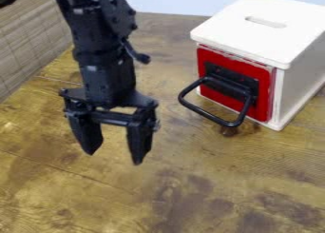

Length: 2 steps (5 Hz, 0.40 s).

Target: Open the drawer

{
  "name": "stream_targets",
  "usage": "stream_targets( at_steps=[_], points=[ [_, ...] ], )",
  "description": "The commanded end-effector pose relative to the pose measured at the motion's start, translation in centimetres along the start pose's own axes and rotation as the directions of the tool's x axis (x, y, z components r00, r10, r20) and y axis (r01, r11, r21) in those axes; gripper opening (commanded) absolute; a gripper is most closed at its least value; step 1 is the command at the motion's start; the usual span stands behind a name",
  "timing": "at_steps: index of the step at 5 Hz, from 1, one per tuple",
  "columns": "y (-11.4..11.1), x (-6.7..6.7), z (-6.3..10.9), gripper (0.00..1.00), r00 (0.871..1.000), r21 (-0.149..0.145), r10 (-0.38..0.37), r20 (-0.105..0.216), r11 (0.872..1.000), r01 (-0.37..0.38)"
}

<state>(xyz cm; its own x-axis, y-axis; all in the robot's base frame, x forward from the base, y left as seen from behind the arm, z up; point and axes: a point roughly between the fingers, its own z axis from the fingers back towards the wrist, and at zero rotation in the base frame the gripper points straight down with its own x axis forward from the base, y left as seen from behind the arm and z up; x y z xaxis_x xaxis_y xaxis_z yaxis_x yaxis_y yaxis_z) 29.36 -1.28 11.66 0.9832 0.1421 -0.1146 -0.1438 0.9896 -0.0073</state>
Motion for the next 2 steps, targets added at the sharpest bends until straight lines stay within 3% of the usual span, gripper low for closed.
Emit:
stream_targets(
  at_steps=[1,2],
  points=[
    [-1.1,1.9,1.8,1.0,0.988,-0.044,0.141,0.056,0.989,-0.139],
    [-1.3,3.7,1.9,1.0,0.952,-0.091,0.3,0.058,0.951,-0.294]
  ],
)
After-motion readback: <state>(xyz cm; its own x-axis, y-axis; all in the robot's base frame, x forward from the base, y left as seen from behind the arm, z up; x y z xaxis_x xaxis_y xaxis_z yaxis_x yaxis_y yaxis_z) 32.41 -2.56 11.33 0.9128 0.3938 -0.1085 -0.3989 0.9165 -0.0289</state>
